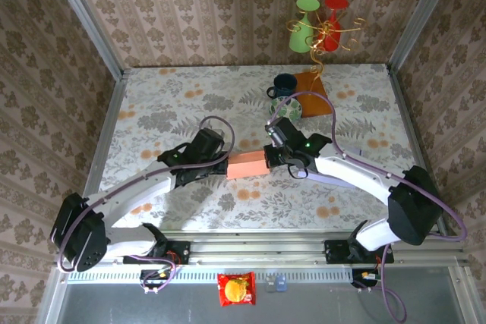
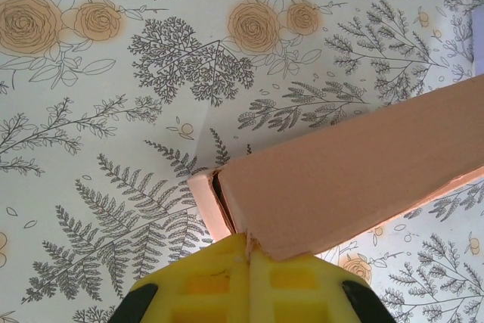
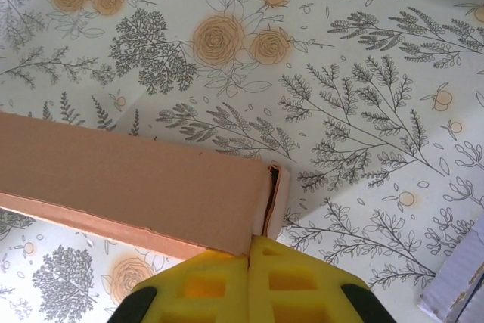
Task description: Fold the paper box
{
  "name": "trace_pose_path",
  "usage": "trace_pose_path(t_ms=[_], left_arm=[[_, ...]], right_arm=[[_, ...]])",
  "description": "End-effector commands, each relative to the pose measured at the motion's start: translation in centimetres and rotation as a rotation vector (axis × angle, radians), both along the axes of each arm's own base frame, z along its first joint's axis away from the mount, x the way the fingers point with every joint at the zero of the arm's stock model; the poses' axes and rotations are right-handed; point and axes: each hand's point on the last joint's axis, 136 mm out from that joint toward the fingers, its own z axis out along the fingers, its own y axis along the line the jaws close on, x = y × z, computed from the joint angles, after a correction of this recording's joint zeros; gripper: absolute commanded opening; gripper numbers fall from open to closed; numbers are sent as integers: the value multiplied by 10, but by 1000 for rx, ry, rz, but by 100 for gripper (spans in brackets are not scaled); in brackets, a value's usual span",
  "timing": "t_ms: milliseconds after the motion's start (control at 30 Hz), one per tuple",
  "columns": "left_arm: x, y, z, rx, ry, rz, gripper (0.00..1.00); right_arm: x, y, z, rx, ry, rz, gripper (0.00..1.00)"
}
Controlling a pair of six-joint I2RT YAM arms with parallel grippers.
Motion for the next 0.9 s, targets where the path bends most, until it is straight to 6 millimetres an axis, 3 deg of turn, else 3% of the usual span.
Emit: trace_pose_path(t_ms=[0,133,200,333,467,867], left_arm=[[-7,3,-7,34,-18,-28,3],[-7,3,-10,53,-25,-30,3],[-7,2,-10,60,-29,-34,3],[-8,0,-10,73,-38,-42,3],[-10,0,-10,82,-36,-48,3],[-9,-1,-6,89,-38,-41,6]], right_arm=[[-16,6,16,75,61,11,30],[-25,5,43,256,160,-74,55],[-24,-3,46,381,256,-190,60],[-9,-20,44,621,382,-410,62],[8,-16,45,741,450,-478,62],[-8,-13,-7,687,652,-571,57]])
